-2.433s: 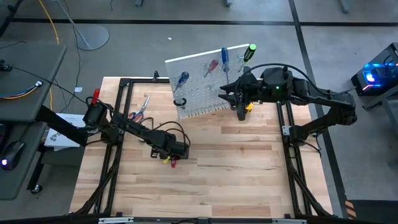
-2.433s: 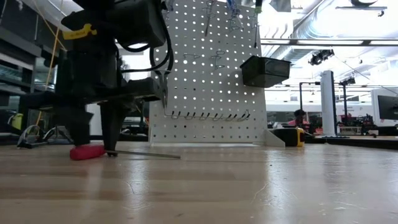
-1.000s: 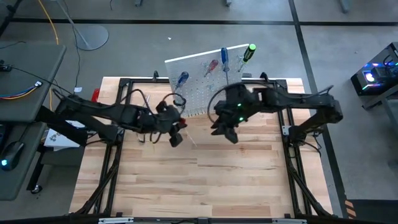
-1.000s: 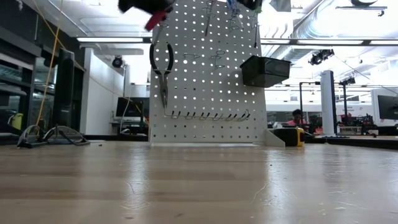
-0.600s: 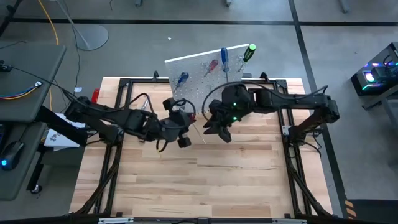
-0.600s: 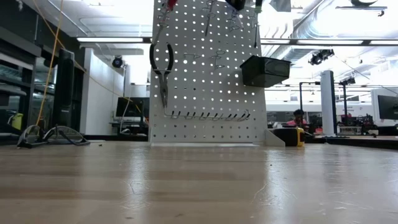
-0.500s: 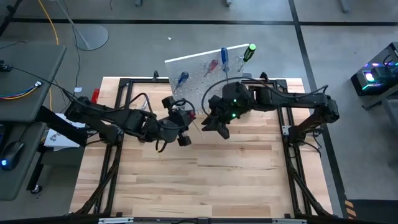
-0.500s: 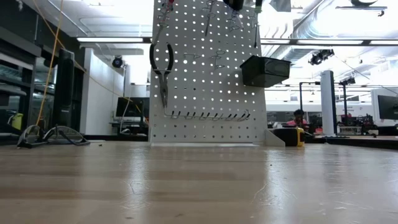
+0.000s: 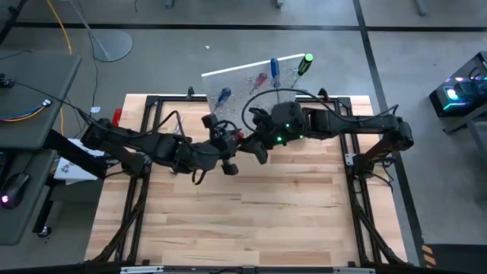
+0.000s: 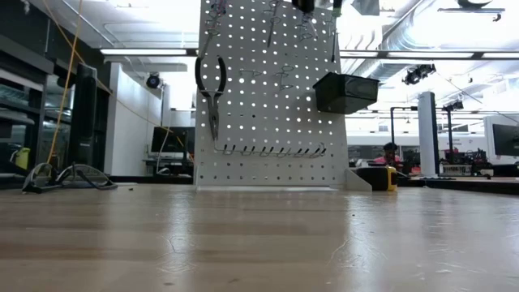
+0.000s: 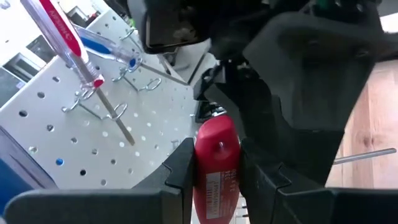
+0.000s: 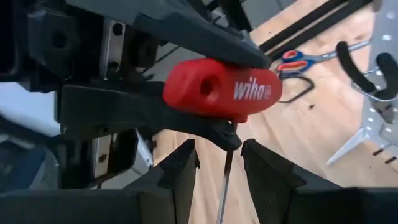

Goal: Hang tools onto peg board
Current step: Hang the red allen wrench on the peg board

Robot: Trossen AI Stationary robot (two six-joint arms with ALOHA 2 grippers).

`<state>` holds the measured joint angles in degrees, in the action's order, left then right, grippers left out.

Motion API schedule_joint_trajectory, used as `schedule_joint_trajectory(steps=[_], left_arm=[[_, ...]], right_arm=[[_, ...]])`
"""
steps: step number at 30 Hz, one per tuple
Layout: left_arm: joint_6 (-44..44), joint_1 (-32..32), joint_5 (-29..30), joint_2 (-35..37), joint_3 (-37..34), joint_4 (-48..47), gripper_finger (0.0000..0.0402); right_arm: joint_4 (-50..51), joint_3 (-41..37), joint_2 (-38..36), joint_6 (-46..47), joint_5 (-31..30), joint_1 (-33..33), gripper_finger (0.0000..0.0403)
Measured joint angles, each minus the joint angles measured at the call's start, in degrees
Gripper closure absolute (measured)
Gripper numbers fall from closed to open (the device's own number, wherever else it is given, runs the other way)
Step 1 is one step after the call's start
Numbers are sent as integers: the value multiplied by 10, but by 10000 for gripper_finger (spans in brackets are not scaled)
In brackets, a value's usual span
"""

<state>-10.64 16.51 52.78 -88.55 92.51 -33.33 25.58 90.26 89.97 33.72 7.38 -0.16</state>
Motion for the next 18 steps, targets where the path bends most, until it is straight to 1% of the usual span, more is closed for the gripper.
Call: schedule_joint_trajectory(steps=[3,7,11,12,18], left_arm=[[0,-1,-5,1,0,3,320],[-1,-4,-6,1,0,3,320],[-1,-4,-7,1,0,2,320],[-2,-4,-7,1,0,3,320],[12,-2,-13,1,0,3,320]], right_arm=[[3,0,0,10,-33,9,296],[2,0,0,25,-57,18,332],[3,0,0,12,-92,29,386],[3,0,0,6,-96,32,393],[13,0,-3,-13,-94,42,400]])
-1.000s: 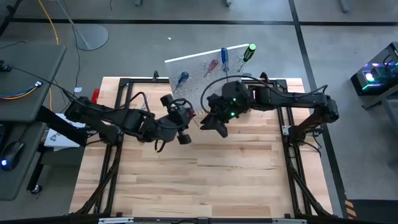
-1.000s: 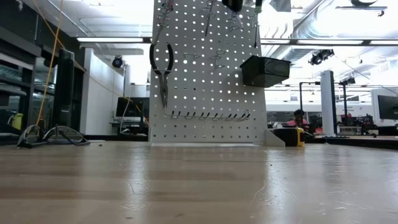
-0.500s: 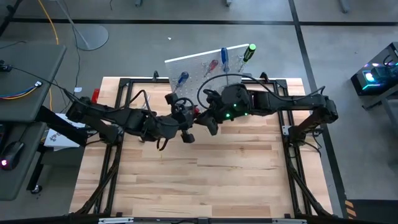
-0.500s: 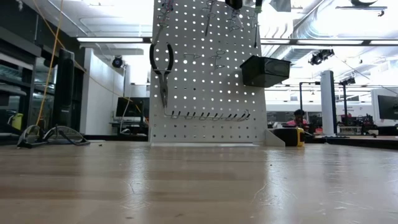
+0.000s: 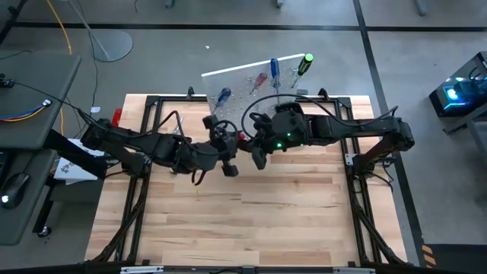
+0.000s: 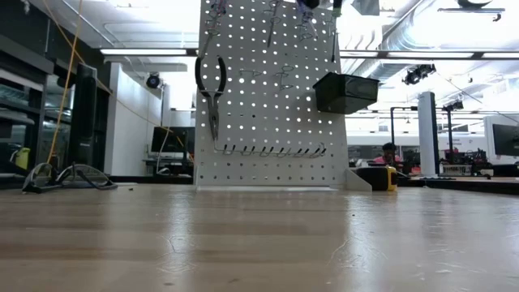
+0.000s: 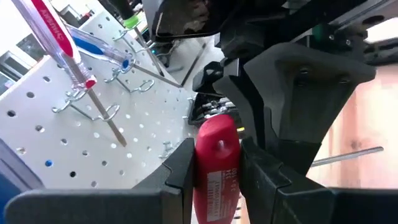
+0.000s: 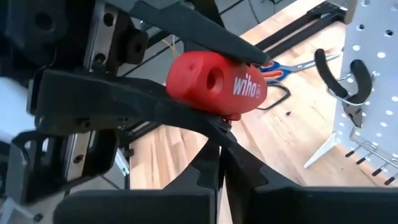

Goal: Hang tools onto peg board
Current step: Hang the red allen wrench on the peg board

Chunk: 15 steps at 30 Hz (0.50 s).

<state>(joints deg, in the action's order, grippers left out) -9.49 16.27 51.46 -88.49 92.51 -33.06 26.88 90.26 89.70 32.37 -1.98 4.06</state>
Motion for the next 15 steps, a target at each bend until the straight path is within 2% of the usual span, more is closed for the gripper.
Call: schedule_joint_trajectory(steps=[3,7,10,15], left_arm=[[34,1,-7,0,0,2,302],[91,4,-51,7,-1,-2,219],[128,3,-60,13,-1,-12,175],[173,3,-66,25,0,-41,149]], right_arm=[[18,0,-8,-9,17,1,400],[65,0,-28,-30,37,1,402],[121,1,-44,-37,58,-2,402],[181,0,-57,-44,66,-1,402]])
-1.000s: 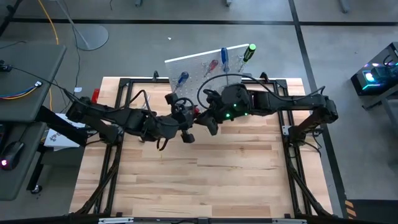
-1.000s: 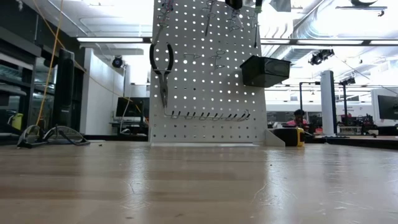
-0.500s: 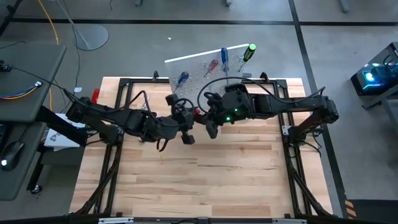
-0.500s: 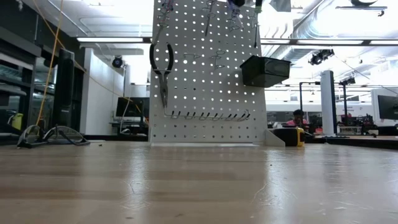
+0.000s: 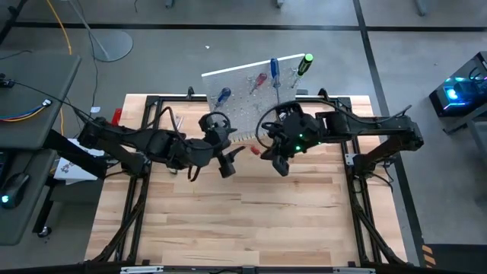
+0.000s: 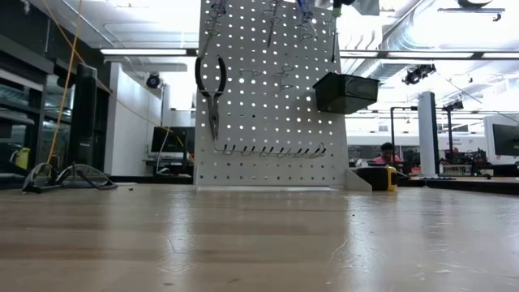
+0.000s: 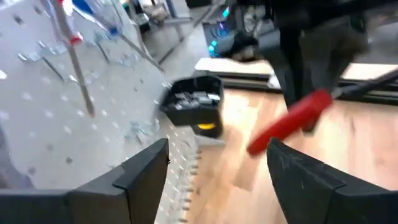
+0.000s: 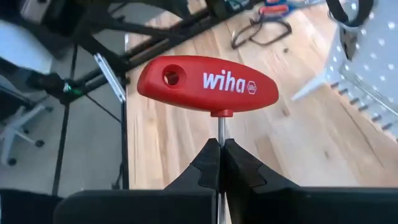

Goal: Hang tools onto peg board
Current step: Hang the red allen wrench on the peg board

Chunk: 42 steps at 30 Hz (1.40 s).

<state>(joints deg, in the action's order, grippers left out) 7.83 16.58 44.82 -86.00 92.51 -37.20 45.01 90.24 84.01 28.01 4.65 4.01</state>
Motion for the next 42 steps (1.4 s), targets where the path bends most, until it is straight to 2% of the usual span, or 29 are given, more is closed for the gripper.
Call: schedule_joint_trajectory(steps=[3,6,10,14,18,21,23,27,32,37,42], left_arm=[[54,4,-29,18,0,-49,147],[159,11,-61,44,0,-132,146],[323,51,-40,76,-54,-209,147],[479,112,1,110,-171,-155,153],[570,134,20,126,-272,-17,156],[556,132,44,128,-310,104,156],[525,123,50,128,-322,151,156],[491,102,50,132,-323,203,156],[423,83,57,145,-322,288,156],[334,45,100,144,-322,388,156],[241,2,70,141,-322,509,156]], right_arm=[[44,0,-8,-1,5,6,402],[99,0,-14,-11,4,17,403],[134,-6,-17,-22,-1,38,403],[93,-61,-17,-23,6,53,403],[-36,-150,-16,-11,29,56,403],[-164,-199,-16,-12,11,45,403],[-256,-211,-16,-5,-18,34,403],[-355,-188,-16,-26,-124,31,403],[-353,-130,-16,-127,-272,55,403],[-335,-112,-16,-190,-389,79,403],[-323,-112,-9,-234,-479,87,403]])
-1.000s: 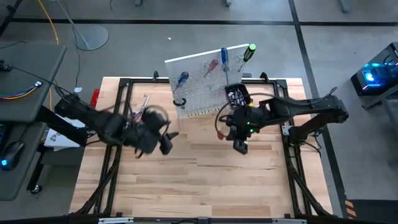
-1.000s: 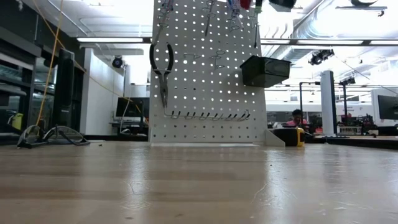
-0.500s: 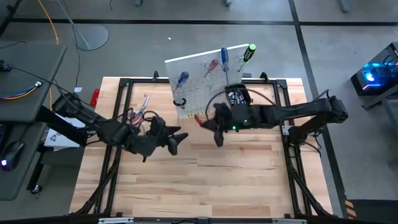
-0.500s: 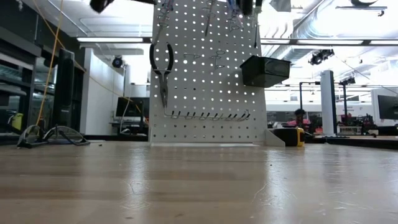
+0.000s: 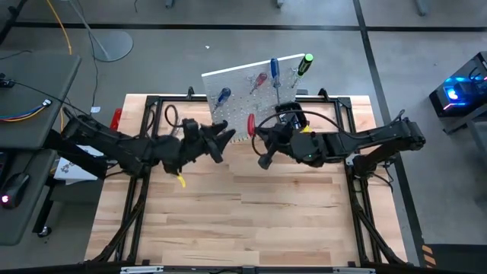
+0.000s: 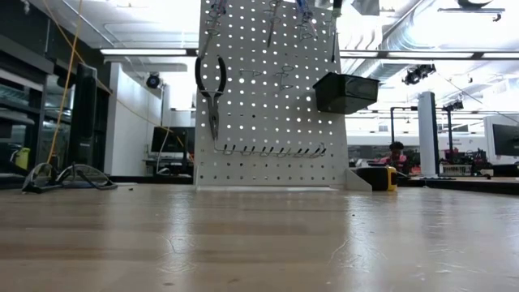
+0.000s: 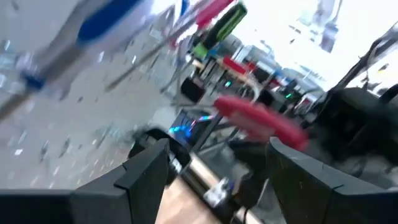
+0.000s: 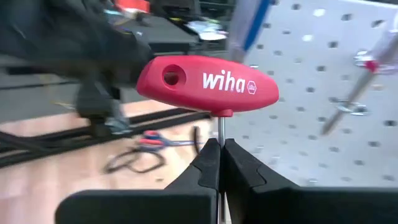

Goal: Hang tools onto peg board
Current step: Hang the red allen wrench on the peg board

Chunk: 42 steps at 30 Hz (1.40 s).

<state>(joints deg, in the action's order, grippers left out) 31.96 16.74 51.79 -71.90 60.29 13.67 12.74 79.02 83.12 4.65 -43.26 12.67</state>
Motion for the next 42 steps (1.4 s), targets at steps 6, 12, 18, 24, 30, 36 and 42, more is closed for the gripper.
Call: schedule_joint_trajectory(steps=[6,12,18,24,30,36,42], left_arm=[[-7,-11,-10,-1,0,33,156],[-7,-15,-4,-17,0,38,156],[49,-26,-13,-28,0,38,156],[108,-37,-70,-42,0,36,156],[148,-40,-97,-43,0,-5,156],[216,-41,-123,-42,0,-44,160],[284,-50,-153,-43,0,-87,190]], right_arm=[[-18,0,29,-75,-85,-3,403],[-49,0,54,-196,-85,-4,403],[-44,0,58,-335,-35,2,403],[-23,0,58,-397,-10,2,403],[-1,0,58,-407,-2,1,403],[0,0,58,-407,-1,1,403],[2,0,58,-411,3,0,403]])
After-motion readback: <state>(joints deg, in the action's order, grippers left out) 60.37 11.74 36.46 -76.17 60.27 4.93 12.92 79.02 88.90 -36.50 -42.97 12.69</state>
